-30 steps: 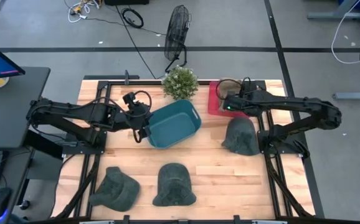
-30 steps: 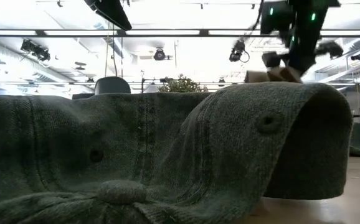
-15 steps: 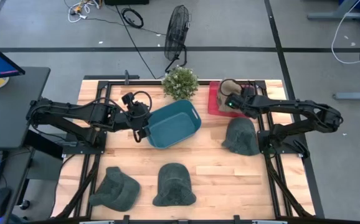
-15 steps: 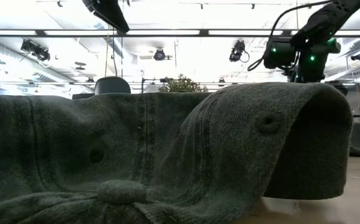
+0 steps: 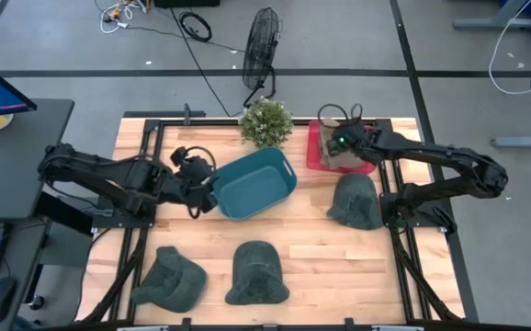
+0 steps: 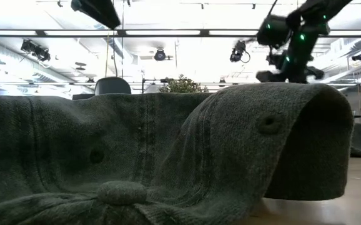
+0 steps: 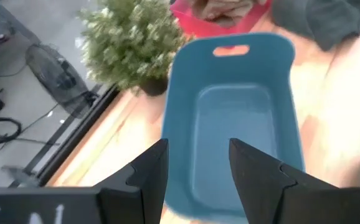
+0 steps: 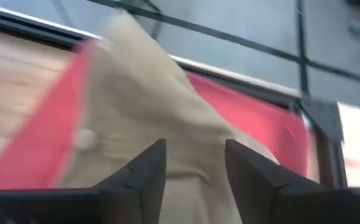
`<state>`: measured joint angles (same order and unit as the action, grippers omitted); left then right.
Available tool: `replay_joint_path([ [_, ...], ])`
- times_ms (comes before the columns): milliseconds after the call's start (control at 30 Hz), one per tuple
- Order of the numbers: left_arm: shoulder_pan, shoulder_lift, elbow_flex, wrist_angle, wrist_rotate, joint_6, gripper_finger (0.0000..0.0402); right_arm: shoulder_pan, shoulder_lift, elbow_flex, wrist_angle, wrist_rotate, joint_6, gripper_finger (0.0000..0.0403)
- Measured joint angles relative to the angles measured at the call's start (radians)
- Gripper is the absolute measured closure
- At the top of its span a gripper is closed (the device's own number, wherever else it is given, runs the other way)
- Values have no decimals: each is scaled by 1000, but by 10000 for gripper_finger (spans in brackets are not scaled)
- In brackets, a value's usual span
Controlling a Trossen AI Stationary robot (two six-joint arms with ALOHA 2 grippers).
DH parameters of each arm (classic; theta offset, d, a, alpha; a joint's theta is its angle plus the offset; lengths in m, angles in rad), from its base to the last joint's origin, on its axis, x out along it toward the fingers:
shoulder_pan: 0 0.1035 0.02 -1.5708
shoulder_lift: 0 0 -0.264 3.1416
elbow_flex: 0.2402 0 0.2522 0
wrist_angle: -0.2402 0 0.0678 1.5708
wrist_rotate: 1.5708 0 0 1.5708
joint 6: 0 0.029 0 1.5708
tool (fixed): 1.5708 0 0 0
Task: Pick & Place hat
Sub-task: Put the top black cap into the blue bin
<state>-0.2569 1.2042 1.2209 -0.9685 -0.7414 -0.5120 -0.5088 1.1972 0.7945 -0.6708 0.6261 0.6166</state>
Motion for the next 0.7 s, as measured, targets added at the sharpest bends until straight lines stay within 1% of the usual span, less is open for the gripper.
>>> replay_joint_path([
  [100,-39,-9,0,-75,-67,-91,230,20,-8,68,-2,-40,-128,225],
  [200,-73,-17,0,-200,-81,-228,230,50,-15,135,0,-82,-244,219],
  [233,-86,-17,-7,-227,-89,-273,230,61,-16,154,-3,-96,-271,218],
  [300,-110,-22,-44,-249,-94,-315,230,88,-16,187,2,-129,-313,218],
  [400,-134,-33,-115,-223,-83,-358,230,135,-16,207,37,-190,-382,218],
  [467,-146,-44,-174,-191,-59,-383,230,168,-16,208,81,-260,-429,218],
  [600,-173,-96,-293,-83,-48,-410,230,237,-15,208,138,-426,-504,218],
  [700,-195,-162,-381,13,-46,-411,230,294,-15,208,181,-474,-526,218],
])
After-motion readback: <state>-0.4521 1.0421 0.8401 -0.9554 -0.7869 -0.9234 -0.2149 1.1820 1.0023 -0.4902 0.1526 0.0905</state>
